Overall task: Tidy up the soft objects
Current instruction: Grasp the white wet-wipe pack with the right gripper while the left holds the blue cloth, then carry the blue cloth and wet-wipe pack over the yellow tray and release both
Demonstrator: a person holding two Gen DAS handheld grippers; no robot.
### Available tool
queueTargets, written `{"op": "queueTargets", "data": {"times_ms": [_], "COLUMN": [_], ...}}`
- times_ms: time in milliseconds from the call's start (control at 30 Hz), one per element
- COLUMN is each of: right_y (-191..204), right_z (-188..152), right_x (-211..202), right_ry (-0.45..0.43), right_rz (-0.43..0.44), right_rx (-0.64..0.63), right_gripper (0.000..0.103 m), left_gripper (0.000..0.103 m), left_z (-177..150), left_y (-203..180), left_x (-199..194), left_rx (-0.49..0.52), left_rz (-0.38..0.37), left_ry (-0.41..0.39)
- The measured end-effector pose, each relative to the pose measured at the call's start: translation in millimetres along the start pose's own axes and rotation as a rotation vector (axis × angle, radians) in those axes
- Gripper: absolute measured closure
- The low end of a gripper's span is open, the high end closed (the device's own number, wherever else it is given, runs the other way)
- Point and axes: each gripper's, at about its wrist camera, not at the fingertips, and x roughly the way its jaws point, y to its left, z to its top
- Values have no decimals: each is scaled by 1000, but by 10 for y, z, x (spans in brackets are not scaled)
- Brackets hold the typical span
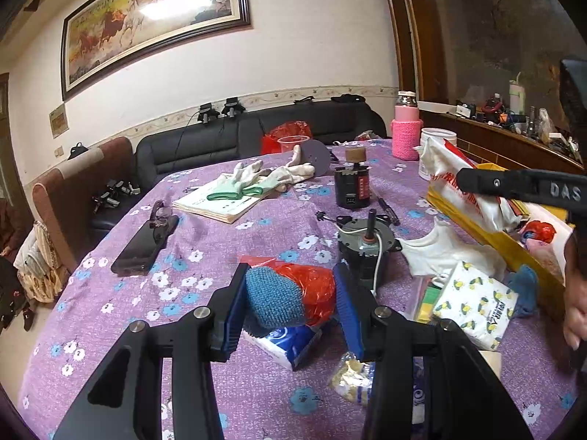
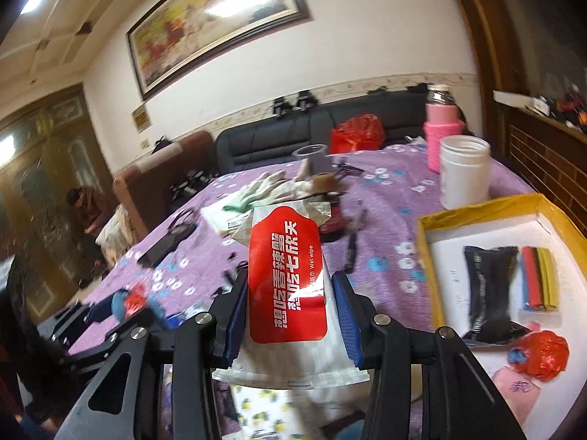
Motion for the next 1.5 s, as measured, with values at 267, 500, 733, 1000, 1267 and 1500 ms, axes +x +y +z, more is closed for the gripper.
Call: {"op": "queueTargets", "data": {"times_ms": [267,500,733,1000,1267,1500], "right_y": [-275,-783,-1330,-1791,-2110,-2212], "right_z": [75,201,239,271,162,132], "right_x": [-54,-264,-511,-810,-799,-644], "right_ry": [-17,-80,-111,-162,-84,15], "right_rz": [-47,-122,-160,-245,-399,-479], "right_rx": [66,198,374,479,544,538], "right_gripper": [55,55,55,55,55,55], "left_gripper": [59,59,59,59,59,58], "left_z": [5,115,463,764,651,468], "left_y": [0,-141,-732,-1651,-2408,-2547], "left_x": [27,24,-39,131,487,687], "left_rx": [-23,-42,13,30,49,50], "left_rz": [-43,-123,-267,-453,-568,-583], "left_ry": [11,41,51,87,214,253]}}
